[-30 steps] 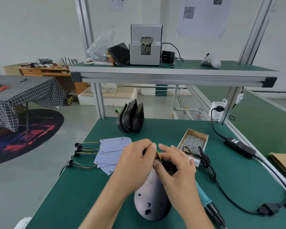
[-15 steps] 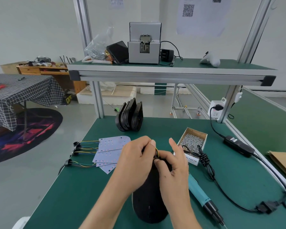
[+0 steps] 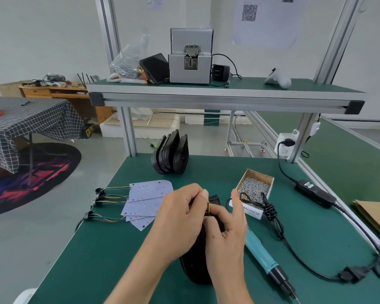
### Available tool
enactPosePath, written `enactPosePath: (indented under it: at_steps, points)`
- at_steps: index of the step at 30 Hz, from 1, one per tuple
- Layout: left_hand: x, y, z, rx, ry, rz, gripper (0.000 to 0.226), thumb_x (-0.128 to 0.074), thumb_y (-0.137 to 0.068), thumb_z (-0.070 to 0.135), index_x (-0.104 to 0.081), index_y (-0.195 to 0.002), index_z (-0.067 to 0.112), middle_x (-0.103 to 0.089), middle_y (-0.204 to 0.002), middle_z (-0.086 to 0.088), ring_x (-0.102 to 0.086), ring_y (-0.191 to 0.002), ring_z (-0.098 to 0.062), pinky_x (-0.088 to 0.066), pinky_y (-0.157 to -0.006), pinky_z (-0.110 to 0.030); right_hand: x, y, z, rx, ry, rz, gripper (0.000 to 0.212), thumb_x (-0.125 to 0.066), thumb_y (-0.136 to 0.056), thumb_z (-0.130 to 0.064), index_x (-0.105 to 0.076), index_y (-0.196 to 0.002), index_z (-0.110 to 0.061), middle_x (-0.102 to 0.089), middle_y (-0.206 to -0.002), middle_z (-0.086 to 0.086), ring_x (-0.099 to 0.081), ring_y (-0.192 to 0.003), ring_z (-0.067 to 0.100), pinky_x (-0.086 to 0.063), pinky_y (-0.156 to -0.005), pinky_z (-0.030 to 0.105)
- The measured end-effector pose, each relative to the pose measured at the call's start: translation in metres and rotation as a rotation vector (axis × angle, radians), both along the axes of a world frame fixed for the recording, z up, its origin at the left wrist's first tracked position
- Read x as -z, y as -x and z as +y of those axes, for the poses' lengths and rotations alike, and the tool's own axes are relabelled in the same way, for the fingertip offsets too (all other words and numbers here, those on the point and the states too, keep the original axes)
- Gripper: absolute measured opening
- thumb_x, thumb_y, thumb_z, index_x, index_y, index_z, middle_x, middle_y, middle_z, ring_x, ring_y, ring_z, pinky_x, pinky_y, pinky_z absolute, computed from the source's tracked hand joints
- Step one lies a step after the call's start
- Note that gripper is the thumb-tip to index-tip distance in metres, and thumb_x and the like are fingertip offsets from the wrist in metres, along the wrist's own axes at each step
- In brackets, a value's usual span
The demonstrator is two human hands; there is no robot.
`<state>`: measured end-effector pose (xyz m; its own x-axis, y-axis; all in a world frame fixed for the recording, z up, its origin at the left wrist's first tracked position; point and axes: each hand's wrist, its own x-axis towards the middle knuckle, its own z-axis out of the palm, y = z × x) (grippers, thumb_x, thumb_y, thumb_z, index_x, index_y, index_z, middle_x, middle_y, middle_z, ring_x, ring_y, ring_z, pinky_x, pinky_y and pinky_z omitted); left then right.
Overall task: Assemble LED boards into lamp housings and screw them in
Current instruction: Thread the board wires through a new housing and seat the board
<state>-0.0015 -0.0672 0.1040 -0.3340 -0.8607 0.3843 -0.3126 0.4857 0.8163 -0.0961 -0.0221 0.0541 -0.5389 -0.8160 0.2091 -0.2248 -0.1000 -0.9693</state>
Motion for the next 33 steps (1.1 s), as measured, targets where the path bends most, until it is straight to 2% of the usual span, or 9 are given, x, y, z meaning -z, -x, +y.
enactPosePath:
  at_steps: [10,12,14,16,19,23,27,31,33]
  points:
    - [0.002,0.0,0.001,-0.016,0.001,-0.024,0.042,-0.051,-0.106,0.025,-0.031,-0.071,0.015,-0.033,-0.06,0.008,-0.03,-0.061,-0.013,-0.032,-0.059,-0.041,0.008,-0.002,-0.006,0.018,0.036,-0.027,0.03,-0.052,-0.075,-0.027,-0.076,-0.087,-0.04,-0.024,-0.164,-0.023,-0.026,-0.15,0.0,-0.022,-0.123,0.051]
    - [0.002,0.0,0.001,-0.019,0.002,-0.025,0.043,-0.051,-0.106,0.024,-0.031,-0.069,0.014,-0.033,-0.059,0.008,-0.029,-0.061,-0.013,-0.031,-0.059,-0.04,0.012,-0.002,-0.007,-0.017,0.055,-0.044,0.029,-0.058,-0.083,-0.02,-0.077,-0.09,-0.042,-0.03,-0.163,-0.02,-0.034,-0.143,-0.007,-0.031,-0.12,0.036]
    - [0.002,-0.001,0.002,-0.017,0.0,-0.02,0.044,-0.051,-0.106,0.023,-0.031,-0.068,0.014,-0.033,-0.059,0.008,-0.029,-0.061,-0.013,-0.03,-0.059,-0.04,0.015,0.0,-0.01,-0.033,0.072,-0.042,0.043,-0.063,-0.089,-0.004,-0.078,-0.089,-0.044,-0.039,-0.156,-0.02,-0.04,-0.131,-0.019,-0.04,-0.097,0.009]
    - [0.002,-0.001,0.003,-0.013,-0.004,-0.018,0.043,-0.051,-0.107,0.023,-0.033,-0.069,0.012,-0.034,-0.06,0.004,-0.03,-0.061,-0.014,-0.032,-0.059,-0.044,0.018,0.003,-0.012,-0.011,0.067,-0.043,0.044,-0.063,-0.089,0.0,-0.079,-0.091,-0.041,-0.044,-0.151,-0.019,-0.042,-0.125,-0.022,-0.038,-0.081,0.001]
    - [0.003,0.001,0.005,-0.013,-0.008,-0.024,0.042,-0.051,-0.106,0.024,-0.034,-0.071,0.01,-0.037,-0.062,-0.004,-0.031,-0.062,-0.014,-0.035,-0.062,-0.051,0.021,0.004,-0.013,0.024,0.069,-0.045,0.038,-0.063,-0.089,-0.003,-0.079,-0.092,-0.037,-0.044,-0.151,-0.018,-0.047,-0.129,-0.008,-0.042,-0.085,0.007]
    - [0.005,-0.005,0.0,-0.025,-0.034,0.009,0.041,-0.05,-0.107,0.025,-0.037,-0.07,0.013,-0.036,-0.06,0.01,-0.031,-0.06,-0.011,-0.029,-0.058,-0.033,0.025,0.01,-0.008,-0.031,0.079,0.006,0.039,-0.067,-0.093,-0.005,-0.077,-0.102,-0.042,-0.041,-0.154,-0.016,-0.038,-0.143,-0.002,-0.035,-0.117,0.035]
    - [0.003,-0.016,-0.008,0.021,-0.03,-0.009,0.039,-0.048,-0.108,0.032,-0.047,-0.074,0.012,-0.045,-0.064,0.01,-0.037,-0.062,-0.007,-0.033,-0.059,-0.026,0.015,0.03,0.002,-0.205,0.061,0.089,0.036,-0.064,-0.099,-0.02,-0.076,-0.101,-0.054,-0.042,-0.147,-0.029,-0.034,-0.14,-0.015,-0.028,-0.103,0.001]
    - [0.003,-0.016,-0.008,0.085,-0.024,-0.022,0.037,-0.048,-0.107,0.032,-0.05,-0.074,0.016,-0.055,-0.068,0.014,-0.044,-0.065,-0.003,-0.036,-0.06,-0.019,0.001,0.053,-0.005,-0.278,-0.035,0.229,0.022,-0.068,-0.098,-0.023,-0.078,-0.089,-0.041,-0.054,-0.127,-0.022,-0.046,-0.133,-0.005,-0.043,-0.105,0.026]
    - [0.005,-0.016,-0.01,0.096,-0.02,-0.031,0.036,-0.049,-0.108,0.03,-0.052,-0.074,0.017,-0.058,-0.07,0.015,-0.046,-0.065,-0.001,-0.037,-0.062,-0.016,-0.006,0.061,-0.006,-0.322,-0.072,0.274,0.019,-0.07,-0.098,-0.025,-0.078,-0.091,-0.041,-0.055,-0.122,-0.018,-0.05,-0.126,-0.002,-0.045,-0.098,0.028]
